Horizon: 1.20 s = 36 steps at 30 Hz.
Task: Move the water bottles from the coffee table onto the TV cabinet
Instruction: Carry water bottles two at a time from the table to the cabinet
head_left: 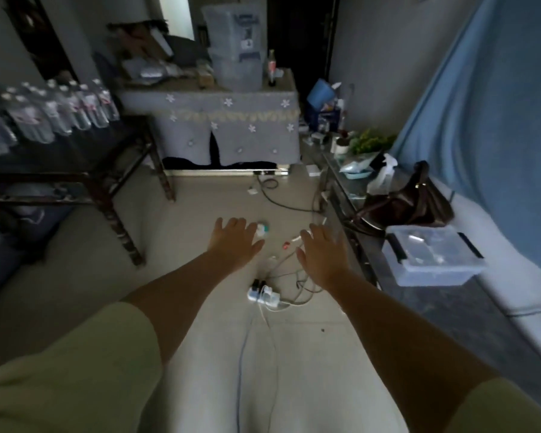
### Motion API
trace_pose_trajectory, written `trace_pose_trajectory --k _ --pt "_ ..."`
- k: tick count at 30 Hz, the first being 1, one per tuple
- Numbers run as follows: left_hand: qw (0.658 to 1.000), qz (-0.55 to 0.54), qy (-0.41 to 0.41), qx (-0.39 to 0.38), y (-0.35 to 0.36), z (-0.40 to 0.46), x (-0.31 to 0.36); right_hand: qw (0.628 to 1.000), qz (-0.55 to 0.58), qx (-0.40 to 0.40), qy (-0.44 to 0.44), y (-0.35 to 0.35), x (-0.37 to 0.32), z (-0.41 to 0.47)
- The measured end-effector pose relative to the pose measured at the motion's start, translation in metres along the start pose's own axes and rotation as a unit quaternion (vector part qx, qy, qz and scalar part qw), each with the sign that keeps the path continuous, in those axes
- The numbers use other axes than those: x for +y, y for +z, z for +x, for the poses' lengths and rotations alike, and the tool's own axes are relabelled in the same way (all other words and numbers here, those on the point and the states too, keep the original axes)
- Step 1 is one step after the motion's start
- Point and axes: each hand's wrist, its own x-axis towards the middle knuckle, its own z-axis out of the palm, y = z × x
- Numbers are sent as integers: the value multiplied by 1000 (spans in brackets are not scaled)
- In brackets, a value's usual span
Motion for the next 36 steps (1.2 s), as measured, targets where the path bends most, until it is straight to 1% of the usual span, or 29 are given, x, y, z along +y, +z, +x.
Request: trace_pose_trajectory --k 2,6,11,16,18,20,25,27,30,34,36 --pt "999 -5 -34 -19 10 -6 -43 999 0 -34 -38 -2 -37 23" --pt "993 -17 -106 -48 27 -25 -118 993 12 -56 -100 1 -104 68" --pt "981 -22 -183 -52 39 -42 -187 982 7 -61 -179 -2 -178 115" --pt "965 -57 -249 -60 56 -32 -246 966 10 -54 -251 0 -242 170" --pt "959 -68 -268 -59 57 -22 -264 962 10 -55 -268 1 -259 193" --pt "952 -66 -296 -45 56 -3 -285 956 6 -42 -291 1 -274 228" --pt "935 -69 -344 -39 41 44 -328 945 5 -14 -325 -7 -303 309" --pt "928 -82 -361 -38 43 62 -344 944 -2 -20 -329 -4 -318 341" --pt "922 -87 -373 -51 55 74 -364 938 -7 -29 -344 4 -342 365" --pt "905 -110 -406 -56 75 83 -421 932 1 -37 -361 13 -394 401" --pt "902 -114 -410 -70 91 84 -450 929 0 -47 -367 21 -422 415"
